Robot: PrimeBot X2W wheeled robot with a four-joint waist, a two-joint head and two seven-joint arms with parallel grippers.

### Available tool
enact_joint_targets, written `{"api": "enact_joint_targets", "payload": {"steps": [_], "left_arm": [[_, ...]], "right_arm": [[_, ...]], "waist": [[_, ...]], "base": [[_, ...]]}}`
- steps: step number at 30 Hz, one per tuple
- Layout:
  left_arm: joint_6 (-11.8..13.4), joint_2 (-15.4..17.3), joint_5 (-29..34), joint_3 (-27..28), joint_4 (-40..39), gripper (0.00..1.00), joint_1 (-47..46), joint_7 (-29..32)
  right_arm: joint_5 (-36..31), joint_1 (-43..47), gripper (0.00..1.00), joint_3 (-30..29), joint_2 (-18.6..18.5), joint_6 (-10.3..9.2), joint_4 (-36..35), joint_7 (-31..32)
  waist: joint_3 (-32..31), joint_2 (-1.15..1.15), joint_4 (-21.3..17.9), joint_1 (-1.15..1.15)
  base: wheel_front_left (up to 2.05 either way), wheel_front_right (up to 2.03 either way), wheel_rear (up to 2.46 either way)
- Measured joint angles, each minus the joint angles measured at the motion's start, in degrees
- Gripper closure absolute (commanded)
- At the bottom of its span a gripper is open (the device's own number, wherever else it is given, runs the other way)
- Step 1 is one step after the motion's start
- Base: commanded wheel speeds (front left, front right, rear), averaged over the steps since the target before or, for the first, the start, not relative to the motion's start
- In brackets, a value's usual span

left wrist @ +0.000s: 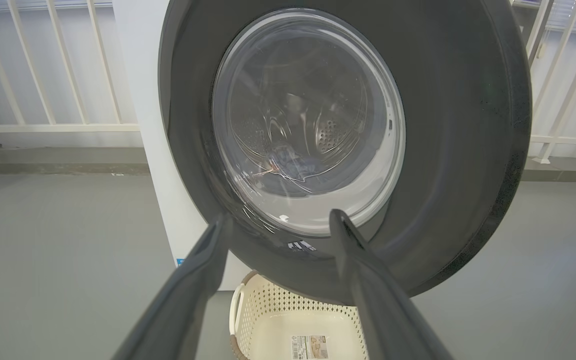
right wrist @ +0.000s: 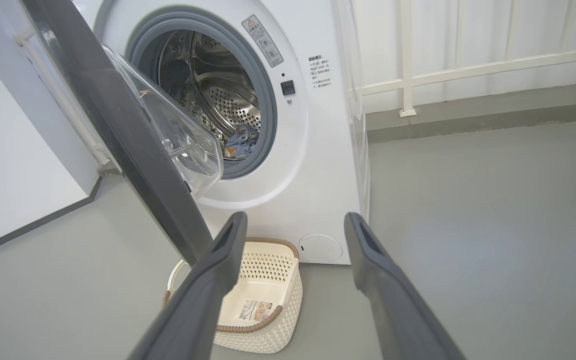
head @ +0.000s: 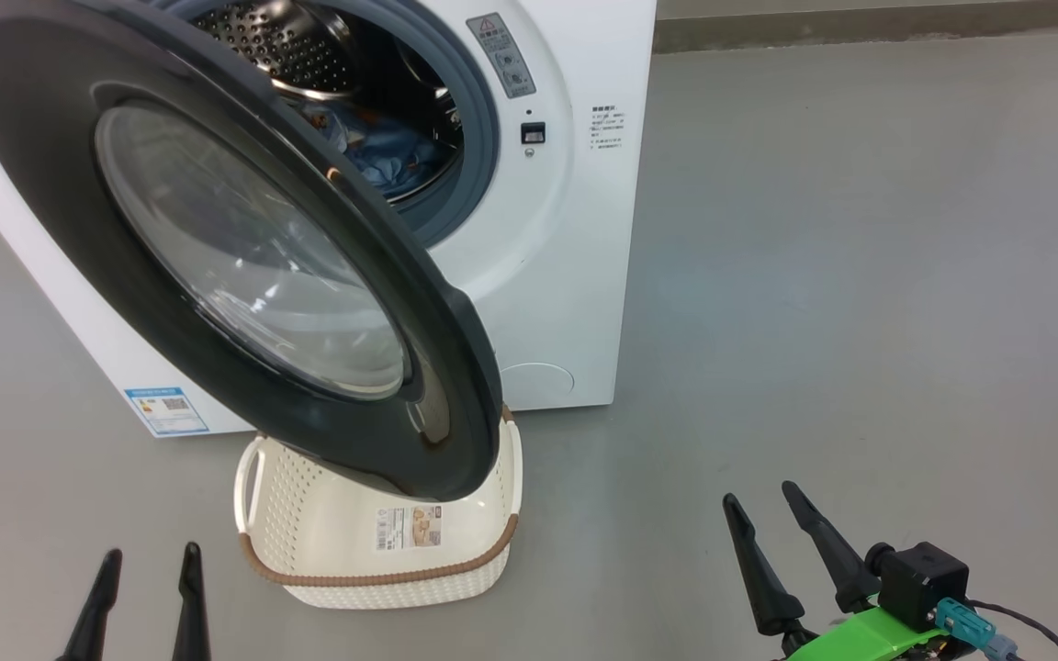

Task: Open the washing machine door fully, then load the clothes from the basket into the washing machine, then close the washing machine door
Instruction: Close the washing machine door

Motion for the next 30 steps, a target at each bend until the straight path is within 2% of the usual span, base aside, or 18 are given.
{"api": "enact_joint_targets", "payload": {"steps": [10,30], "left_arm": [[0.0,-1.31,1.55,2.14,2.64,0.0,0.37,0.0],[0.01,-1.82,1.61,2.6,3.77,0.0,0.36,0.0]], "right_arm": [[-0.02,0.0,0.0,0.02,0.0,0.01,-0.09,0.0],[-0.02,0.0,0.0,0.02,0.0,0.0,-0.09,0.0]], "waist": [[0.05,0.0,-0.18,0.0],[0.04,0.0,-0.32,0.0]], "base": [[0.0,0.0,0.0],[0.0,0.0,0.0]]}}
